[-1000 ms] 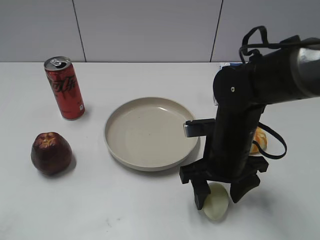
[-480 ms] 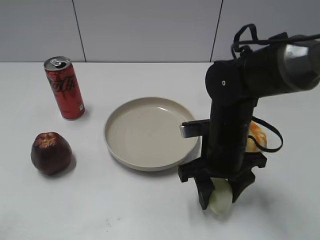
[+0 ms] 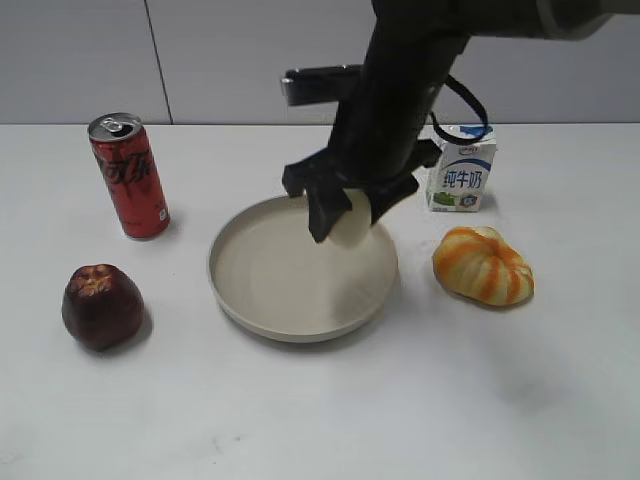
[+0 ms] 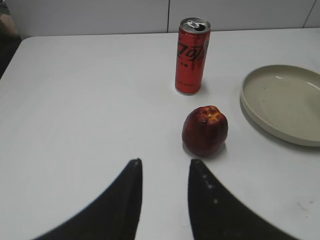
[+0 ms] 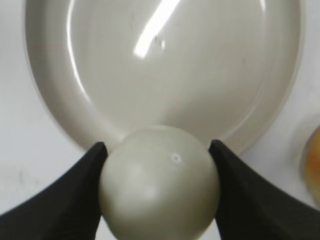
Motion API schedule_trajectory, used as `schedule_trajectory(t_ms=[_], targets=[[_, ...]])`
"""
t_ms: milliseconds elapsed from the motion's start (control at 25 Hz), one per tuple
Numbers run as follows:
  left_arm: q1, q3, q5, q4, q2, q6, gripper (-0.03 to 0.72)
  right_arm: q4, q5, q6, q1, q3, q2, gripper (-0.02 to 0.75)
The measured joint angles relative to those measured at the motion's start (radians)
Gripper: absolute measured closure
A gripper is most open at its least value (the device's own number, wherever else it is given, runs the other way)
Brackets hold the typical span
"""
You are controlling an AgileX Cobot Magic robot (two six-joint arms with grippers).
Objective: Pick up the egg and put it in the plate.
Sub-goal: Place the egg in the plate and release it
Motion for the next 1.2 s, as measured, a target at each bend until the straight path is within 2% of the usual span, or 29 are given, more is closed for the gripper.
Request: schedule_trajectory(t_ms=[120, 320, 400, 480, 840, 1000, 1200], targets=[[0.0, 0.0, 0.0, 0.0, 0.0, 0.0, 0.456, -0.019, -0.083, -0.022, 0.0, -0.04, 0.043, 0.295], [0.0, 0.0, 0.0, 0.0, 0.0, 0.0, 0.453, -0.017, -0.123, -0.044, 0.001, -0.045, 0.105, 0.282], [0.0, 0.0, 0.0, 0.0, 0.0, 0.0, 0.453, -0.017, -0.141, -0.05, 0.001, -0.045, 0.117, 0.171], [0.0, 0.0, 0.0, 0.0, 0.0, 0.0, 0.453, -0.016, -0.155, -0.053, 0.001, -0.045, 0.119, 0.118], [0.0, 0.0, 0.0, 0.0, 0.0, 0.0, 0.453, -0.043, -0.119, -0.046, -0.008, -0.089, 0.119, 0.112], [0.0, 0.0, 0.0, 0.0, 0.0, 0.0, 0.453, -0.05, 0.0, -0.037, -0.071, -0.201, 0.119, 0.117], [0.0, 0.0, 0.0, 0.0, 0.0, 0.0, 0.453, -0.062, 0.162, -0.033, -0.234, -0.344, 0.119, 0.137]])
